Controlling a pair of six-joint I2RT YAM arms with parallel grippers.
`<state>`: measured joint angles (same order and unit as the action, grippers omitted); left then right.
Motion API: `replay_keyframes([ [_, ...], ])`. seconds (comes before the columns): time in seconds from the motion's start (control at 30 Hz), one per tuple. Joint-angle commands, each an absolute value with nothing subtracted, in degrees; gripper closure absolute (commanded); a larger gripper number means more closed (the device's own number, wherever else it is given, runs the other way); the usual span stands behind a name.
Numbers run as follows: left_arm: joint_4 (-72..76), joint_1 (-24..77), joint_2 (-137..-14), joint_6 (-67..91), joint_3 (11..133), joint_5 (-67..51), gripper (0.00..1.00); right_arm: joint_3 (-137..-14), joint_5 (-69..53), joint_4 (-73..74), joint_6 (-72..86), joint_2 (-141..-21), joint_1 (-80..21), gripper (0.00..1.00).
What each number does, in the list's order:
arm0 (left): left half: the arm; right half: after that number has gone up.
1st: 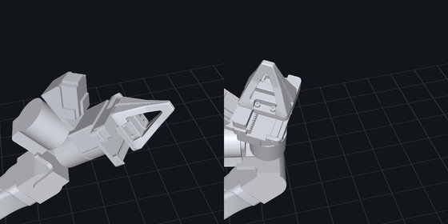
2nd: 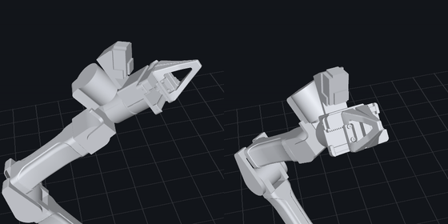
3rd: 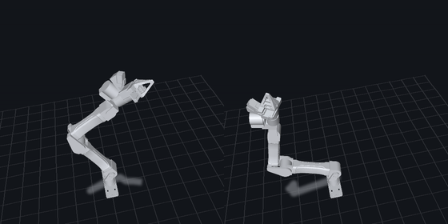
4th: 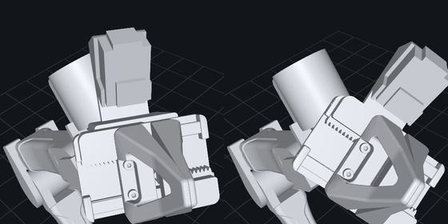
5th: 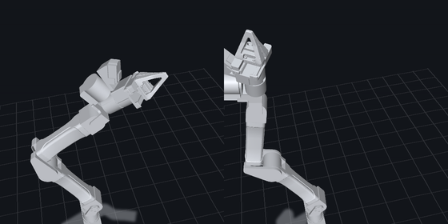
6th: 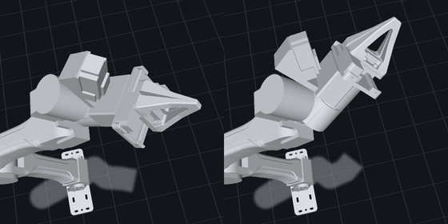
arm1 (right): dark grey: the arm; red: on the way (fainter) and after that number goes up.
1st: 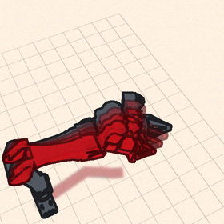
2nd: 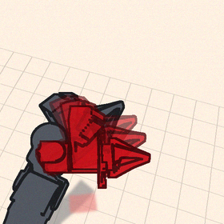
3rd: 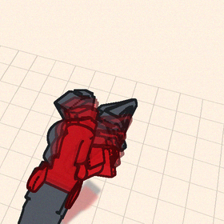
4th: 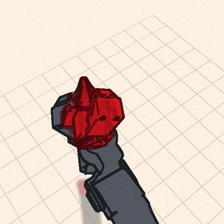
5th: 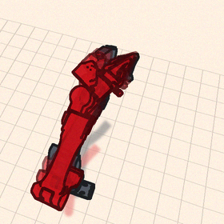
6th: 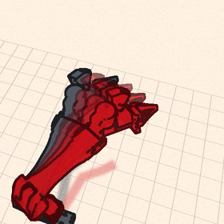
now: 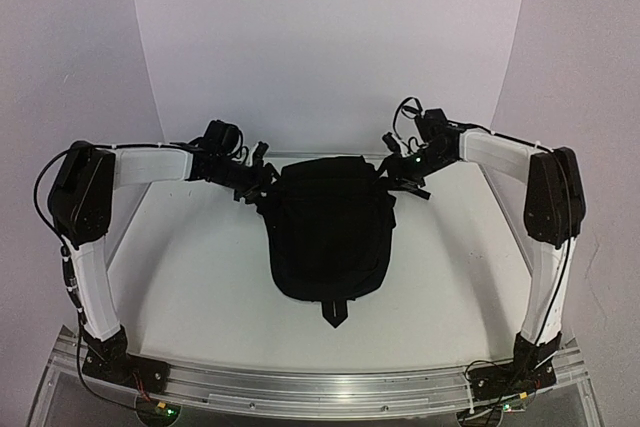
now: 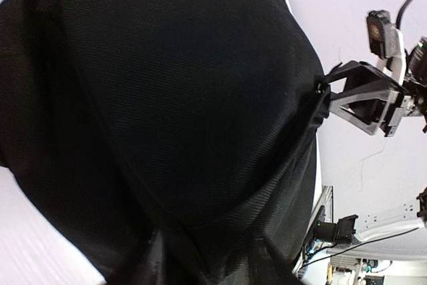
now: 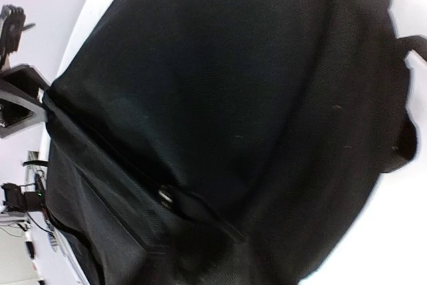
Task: Pack the student bag
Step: Adjust the student bag at the center of the board, then reset both arms
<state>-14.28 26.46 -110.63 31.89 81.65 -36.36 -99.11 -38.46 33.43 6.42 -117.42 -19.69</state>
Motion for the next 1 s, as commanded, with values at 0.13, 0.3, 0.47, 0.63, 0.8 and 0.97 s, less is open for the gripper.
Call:
replay_keyframes([
  [0.13, -28.22, 25.14, -97.20, 26.09, 85.69, -24.11, 0.02, -96.87, -36.54, 33.31, 4.67, -98.21, -18.50, 0.02],
  [0.3, -31.04, 23.33, -85.78, 27.09, 79.42, -18.24, 0.00, -87.62, -30.53, 33.19, 1.22, -85.71, -18.49, 0.02],
  [0.47, -35.34, 23.05, -77.15, 27.04, 72.79, -12.07, 0.00, -76.36, -22.32, 32.93, -3.58, -77.37, -17.63, 0.02],
  [0.63, -36.20, 23.03, -71.80, 29.17, 64.04, -8.68, 0.00, -67.04, -19.99, 32.87, -5.42, -74.93, -16.75, 0.02],
  [0.8, -32.16, 23.03, -67.99, 33.83, 54.77, -8.25, 0.00, -62.91, -21.66, 31.64, -4.22, -72.80, -16.63, 0.02],
  [0.97, -30.61, 23.03, -65.82, 34.94, 52.69, -8.01, 0.00, -61.84, -21.99, 30.89, -3.55, -71.90, -16.55, 0.02],
])
